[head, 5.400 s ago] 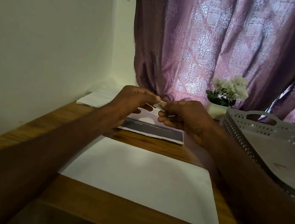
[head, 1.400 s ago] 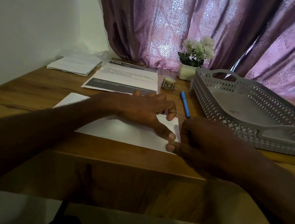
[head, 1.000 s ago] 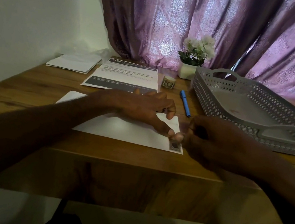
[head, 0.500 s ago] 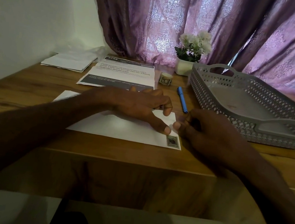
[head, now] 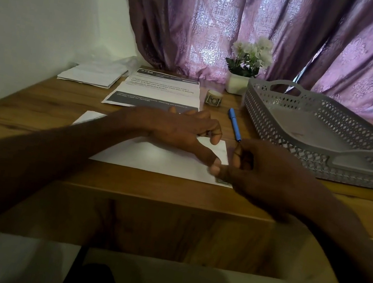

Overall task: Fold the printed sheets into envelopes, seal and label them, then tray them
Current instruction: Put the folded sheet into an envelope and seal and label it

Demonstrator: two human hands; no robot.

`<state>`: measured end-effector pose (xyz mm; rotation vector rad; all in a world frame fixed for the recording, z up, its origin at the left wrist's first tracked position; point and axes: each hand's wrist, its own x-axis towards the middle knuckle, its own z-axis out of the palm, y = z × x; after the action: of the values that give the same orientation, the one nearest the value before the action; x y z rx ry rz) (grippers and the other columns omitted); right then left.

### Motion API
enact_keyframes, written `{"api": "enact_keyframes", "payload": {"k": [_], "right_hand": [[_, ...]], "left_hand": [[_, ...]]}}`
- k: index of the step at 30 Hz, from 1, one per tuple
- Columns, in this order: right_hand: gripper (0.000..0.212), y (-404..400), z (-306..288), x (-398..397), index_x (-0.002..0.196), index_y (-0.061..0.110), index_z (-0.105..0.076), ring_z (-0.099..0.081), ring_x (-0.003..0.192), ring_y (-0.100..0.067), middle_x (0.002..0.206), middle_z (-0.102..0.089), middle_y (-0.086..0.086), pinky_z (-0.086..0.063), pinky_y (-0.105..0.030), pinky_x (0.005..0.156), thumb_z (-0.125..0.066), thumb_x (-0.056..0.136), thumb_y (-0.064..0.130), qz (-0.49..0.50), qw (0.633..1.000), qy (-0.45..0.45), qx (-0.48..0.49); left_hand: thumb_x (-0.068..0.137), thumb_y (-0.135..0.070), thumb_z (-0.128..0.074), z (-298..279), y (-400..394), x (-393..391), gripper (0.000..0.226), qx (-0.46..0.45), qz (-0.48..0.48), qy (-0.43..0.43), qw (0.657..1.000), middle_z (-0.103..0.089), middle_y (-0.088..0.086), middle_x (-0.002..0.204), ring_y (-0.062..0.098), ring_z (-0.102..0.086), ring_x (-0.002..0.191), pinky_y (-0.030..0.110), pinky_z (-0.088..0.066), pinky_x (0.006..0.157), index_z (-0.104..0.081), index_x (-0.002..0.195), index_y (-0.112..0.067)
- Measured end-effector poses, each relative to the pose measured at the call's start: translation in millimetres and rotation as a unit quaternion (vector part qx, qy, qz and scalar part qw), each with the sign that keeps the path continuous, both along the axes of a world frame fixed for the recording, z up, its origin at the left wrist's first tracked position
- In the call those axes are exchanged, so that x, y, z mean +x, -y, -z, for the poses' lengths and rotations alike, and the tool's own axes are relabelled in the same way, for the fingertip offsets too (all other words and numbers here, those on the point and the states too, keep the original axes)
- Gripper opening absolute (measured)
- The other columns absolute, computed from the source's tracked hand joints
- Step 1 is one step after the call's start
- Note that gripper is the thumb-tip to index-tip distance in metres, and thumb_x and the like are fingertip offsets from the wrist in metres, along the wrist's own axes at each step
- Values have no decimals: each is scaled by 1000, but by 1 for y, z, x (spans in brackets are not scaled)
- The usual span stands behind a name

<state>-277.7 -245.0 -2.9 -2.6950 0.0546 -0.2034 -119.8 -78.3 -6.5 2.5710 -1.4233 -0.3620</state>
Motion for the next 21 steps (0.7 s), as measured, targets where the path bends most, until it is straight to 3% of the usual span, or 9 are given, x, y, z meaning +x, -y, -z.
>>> {"api": "enact_keyframes", "payload": {"k": [7,12,16,19,21], "right_hand": [[37,0,-7,-2,83,30,-51,-49,64,-4,76,-55,10,-34,-23,57,-73,80,60,-52,996,-55,-38],[35,4,-10,-2,86,32,-50,-50,63,-1,76,-55,10,-34,-17,55,-73,81,58,-80,994,-71,-38],[40,6,-11,-4,90,31,-52,-48,65,-5,78,-53,9,-37,-21,58,-74,74,60,-98,990,-98,-18],[46,11,-6,-2,85,29,-55,-56,59,0,70,-63,10,-41,-20,53,-69,66,69,-71,994,-60,51],[38,13,0,1,83,26,-58,-59,63,-3,72,-65,8,-42,-22,55,-68,77,63,-28,997,-17,67]], "left_hand": [[69,-88,-54,1,-1,1,50,13,-5,-2,1000,-38,-30,105,13,-35,113,68,-22,113,-46,102,-51],[66,-91,-54,1,0,1,52,9,-2,0,1000,-38,-30,104,13,-37,112,66,-25,112,-47,101,-53],[65,-92,-52,1,-2,2,52,11,-3,-4,1000,-38,-31,105,13,-35,116,67,-21,114,-46,100,-54],[65,-91,-50,1,-3,1,58,7,1,-1,1000,-41,-26,109,11,-39,119,62,-23,113,-47,105,-50],[68,-89,-51,1,-3,-1,57,3,5,3,1000,-41,-25,111,11,-40,119,61,-25,111,-47,108,-48]]}}
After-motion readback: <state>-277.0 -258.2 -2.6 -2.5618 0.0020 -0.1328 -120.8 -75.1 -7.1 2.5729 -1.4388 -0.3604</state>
